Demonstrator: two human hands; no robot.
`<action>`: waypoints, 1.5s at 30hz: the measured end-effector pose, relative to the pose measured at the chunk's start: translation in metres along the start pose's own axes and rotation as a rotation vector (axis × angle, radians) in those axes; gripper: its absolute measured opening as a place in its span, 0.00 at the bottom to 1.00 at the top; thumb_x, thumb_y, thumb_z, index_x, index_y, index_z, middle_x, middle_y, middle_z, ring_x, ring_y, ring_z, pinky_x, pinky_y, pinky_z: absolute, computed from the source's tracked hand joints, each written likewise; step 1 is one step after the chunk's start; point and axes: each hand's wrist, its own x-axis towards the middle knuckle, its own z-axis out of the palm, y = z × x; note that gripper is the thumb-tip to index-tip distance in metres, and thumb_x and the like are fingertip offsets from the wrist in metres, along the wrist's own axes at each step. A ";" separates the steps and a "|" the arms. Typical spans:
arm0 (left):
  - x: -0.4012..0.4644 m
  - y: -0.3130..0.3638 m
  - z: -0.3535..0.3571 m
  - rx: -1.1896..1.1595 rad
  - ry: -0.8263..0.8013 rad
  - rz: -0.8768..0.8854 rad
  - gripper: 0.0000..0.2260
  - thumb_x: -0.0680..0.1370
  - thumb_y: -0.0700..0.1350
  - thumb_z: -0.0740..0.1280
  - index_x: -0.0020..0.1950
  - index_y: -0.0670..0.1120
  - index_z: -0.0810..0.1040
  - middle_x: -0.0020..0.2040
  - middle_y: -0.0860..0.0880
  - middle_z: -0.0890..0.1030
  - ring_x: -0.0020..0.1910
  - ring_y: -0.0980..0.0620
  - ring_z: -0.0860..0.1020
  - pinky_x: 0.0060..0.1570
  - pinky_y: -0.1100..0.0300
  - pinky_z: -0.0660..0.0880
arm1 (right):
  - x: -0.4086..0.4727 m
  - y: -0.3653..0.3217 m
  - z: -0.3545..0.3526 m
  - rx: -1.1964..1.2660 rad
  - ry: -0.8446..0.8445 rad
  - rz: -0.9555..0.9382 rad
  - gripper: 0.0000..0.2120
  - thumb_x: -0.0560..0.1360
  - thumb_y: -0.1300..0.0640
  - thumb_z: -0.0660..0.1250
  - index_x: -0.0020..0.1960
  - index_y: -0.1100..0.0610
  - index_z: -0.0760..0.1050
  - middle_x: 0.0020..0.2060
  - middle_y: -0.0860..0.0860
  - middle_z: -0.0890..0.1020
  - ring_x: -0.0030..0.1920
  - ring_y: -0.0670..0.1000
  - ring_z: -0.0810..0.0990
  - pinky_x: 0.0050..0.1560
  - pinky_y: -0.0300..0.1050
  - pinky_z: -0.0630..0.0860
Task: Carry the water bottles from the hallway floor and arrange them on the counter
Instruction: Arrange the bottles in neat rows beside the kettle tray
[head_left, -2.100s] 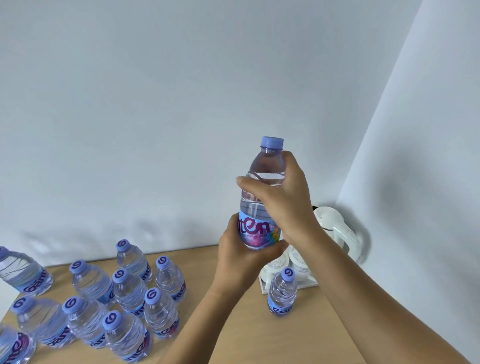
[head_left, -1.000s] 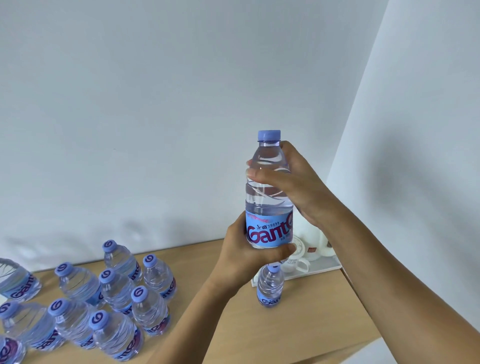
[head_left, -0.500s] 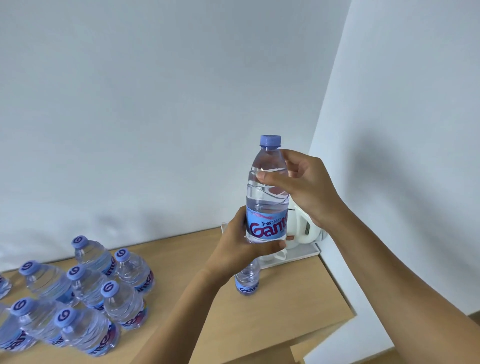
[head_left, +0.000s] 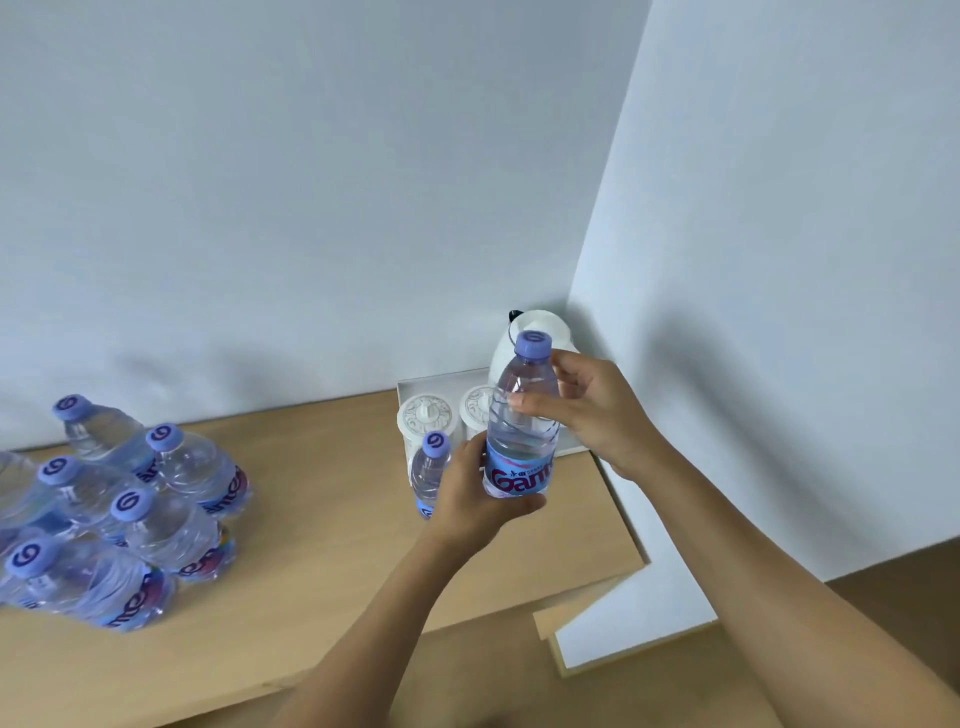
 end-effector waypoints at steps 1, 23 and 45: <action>-0.001 -0.010 0.006 -0.002 0.013 -0.016 0.25 0.62 0.35 0.81 0.52 0.51 0.75 0.47 0.52 0.82 0.42 0.67 0.79 0.39 0.72 0.75 | -0.001 0.010 0.000 -0.021 -0.019 0.014 0.14 0.70 0.59 0.77 0.53 0.63 0.80 0.39 0.51 0.82 0.39 0.46 0.77 0.47 0.49 0.74; 0.008 -0.155 0.068 0.094 0.417 -0.216 0.33 0.61 0.34 0.80 0.62 0.43 0.71 0.57 0.46 0.77 0.55 0.42 0.77 0.54 0.47 0.75 | -0.018 0.143 0.037 -0.093 -0.133 0.142 0.21 0.69 0.60 0.78 0.57 0.44 0.77 0.48 0.42 0.84 0.51 0.41 0.82 0.56 0.40 0.78; 0.046 -0.147 0.088 -0.227 0.825 -0.611 0.19 0.64 0.34 0.78 0.50 0.40 0.74 0.50 0.39 0.80 0.45 0.44 0.78 0.47 0.54 0.73 | 0.023 0.155 0.048 -0.275 -0.101 -0.044 0.24 0.69 0.58 0.77 0.63 0.55 0.75 0.60 0.46 0.74 0.60 0.39 0.73 0.63 0.32 0.68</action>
